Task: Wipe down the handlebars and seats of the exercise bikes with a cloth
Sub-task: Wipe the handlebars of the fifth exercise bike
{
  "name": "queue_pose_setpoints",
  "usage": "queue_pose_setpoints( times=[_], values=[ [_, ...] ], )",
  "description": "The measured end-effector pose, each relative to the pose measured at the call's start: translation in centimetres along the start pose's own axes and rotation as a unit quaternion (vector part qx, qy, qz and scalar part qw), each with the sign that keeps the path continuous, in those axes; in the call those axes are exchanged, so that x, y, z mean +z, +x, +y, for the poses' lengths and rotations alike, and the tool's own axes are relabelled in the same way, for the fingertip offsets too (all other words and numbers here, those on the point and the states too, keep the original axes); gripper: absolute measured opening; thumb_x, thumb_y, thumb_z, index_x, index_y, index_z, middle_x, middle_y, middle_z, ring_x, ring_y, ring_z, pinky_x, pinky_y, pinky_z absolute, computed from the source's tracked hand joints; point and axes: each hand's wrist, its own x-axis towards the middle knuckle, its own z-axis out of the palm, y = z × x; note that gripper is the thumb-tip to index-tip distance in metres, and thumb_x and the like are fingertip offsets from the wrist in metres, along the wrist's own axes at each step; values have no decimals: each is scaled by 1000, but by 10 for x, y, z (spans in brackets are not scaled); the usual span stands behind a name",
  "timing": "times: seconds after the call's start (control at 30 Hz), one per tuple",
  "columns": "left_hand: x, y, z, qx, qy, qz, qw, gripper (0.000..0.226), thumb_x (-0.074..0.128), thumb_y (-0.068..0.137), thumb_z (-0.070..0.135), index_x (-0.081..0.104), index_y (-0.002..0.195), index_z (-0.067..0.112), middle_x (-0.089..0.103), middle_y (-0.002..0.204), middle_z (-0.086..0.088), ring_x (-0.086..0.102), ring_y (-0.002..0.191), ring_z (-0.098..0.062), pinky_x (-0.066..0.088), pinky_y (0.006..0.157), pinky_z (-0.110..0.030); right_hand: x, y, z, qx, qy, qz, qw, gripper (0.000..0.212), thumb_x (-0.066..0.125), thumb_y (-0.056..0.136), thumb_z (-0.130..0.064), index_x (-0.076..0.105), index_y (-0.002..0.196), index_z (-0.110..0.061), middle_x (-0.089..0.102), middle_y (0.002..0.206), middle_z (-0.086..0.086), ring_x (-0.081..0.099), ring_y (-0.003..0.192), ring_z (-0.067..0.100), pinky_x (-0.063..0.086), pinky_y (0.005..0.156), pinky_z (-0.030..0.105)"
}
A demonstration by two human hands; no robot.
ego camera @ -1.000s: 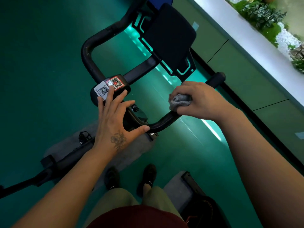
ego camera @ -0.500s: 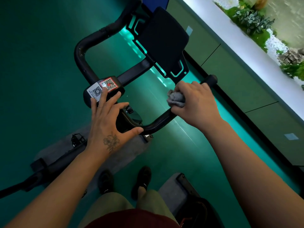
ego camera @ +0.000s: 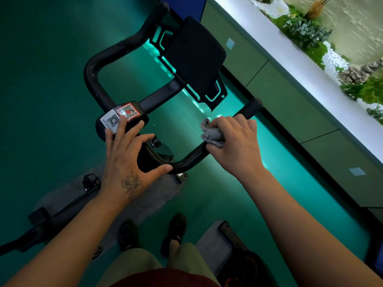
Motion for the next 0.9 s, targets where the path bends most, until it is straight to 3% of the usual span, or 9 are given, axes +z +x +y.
queue_pose_setpoints(
  times=[0.23,0.37,0.67,0.9],
  values=[
    [-1,0,-2,7,7,0,1000,82,64,81,78,62,138,18,40,166,-3,-1,165,-23,-4,129,-64,-11,12,31,16,-69,105,992,24,75,81,-29,66,100,-17,67,101,-2,54,96,30,35,82,43],
    [-2,-1,-2,9,11,-4,1000,83,64,81,77,62,138,17,39,167,-4,-2,165,-24,-4,130,-63,-26,17,43,45,7,164,985,30,74,80,-18,68,109,-11,68,105,3,55,97,32,45,82,45],
    [-5,-1,8,6,-23,20,1000,81,67,79,75,61,138,20,42,164,-2,4,165,-22,-1,130,-62,-37,13,55,56,27,146,987,36,78,86,-19,68,118,-8,61,118,9,55,107,29,41,86,27],
    [-5,-2,2,21,-9,9,1000,82,66,79,77,62,137,20,45,163,-3,6,165,-25,-1,130,-61,-15,0,48,82,56,135,986,38,78,84,-18,75,122,-12,60,113,11,58,106,30,46,91,30]
  ],
)
